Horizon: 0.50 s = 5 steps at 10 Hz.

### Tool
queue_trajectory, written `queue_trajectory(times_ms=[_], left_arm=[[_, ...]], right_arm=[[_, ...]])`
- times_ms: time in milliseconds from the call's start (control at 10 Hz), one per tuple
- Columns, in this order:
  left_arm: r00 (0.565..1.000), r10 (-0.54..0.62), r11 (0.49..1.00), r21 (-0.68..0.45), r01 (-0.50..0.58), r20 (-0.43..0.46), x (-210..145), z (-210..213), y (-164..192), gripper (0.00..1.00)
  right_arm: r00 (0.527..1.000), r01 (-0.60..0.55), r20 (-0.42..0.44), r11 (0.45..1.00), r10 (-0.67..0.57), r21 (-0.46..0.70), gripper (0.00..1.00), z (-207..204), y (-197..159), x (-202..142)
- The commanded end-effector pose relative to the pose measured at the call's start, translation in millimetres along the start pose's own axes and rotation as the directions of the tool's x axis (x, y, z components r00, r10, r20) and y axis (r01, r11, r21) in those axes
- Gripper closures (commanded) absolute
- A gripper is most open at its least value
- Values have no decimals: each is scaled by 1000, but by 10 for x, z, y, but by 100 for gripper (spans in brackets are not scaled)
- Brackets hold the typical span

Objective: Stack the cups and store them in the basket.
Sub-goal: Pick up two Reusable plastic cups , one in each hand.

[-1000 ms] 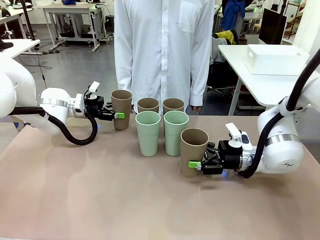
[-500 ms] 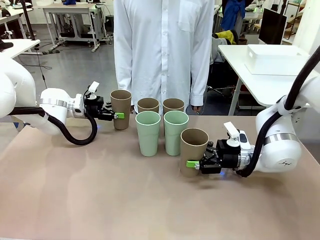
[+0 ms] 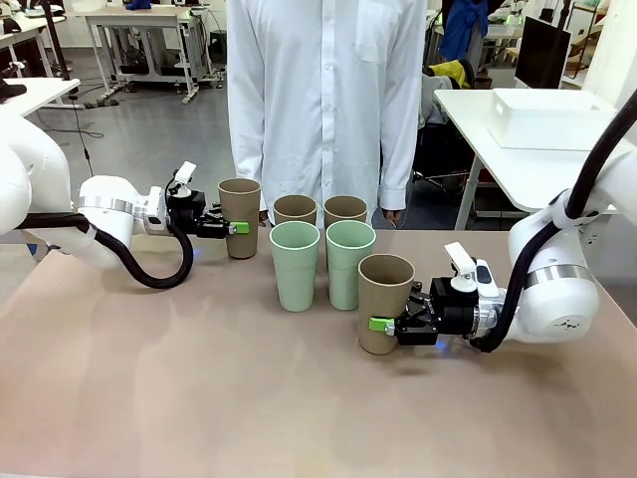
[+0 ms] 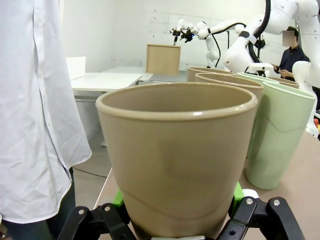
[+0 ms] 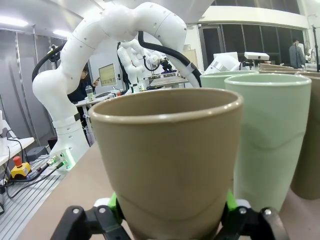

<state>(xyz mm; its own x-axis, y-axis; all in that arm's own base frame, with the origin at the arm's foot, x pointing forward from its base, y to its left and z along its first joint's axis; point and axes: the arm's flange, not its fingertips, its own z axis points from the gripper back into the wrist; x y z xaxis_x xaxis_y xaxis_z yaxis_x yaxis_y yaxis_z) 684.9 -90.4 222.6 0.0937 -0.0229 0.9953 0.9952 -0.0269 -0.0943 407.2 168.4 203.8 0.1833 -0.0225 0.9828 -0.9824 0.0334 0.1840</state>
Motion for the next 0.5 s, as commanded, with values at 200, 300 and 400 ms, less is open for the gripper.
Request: queue_trajectory(times_ms=[200, 300, 400], left_arm=[[998, -11, 1000, -26, 12, 58, 19, 7, -74, 59], [1000, 1, 1000, 1, -1, 2, -3, 5, -2, 59], [1000, 1, 1000, 1, -1, 2, -3, 5, -2, 59]], right_arm=[[999, 8, -39, 999, -6, 48, 80, -70, 1, 0], [1000, 0, 0, 1000, 0, 0, 80, 0, 0, 0], [1000, 0, 0, 1000, 0, 0, 80, 0, 0, 0]])
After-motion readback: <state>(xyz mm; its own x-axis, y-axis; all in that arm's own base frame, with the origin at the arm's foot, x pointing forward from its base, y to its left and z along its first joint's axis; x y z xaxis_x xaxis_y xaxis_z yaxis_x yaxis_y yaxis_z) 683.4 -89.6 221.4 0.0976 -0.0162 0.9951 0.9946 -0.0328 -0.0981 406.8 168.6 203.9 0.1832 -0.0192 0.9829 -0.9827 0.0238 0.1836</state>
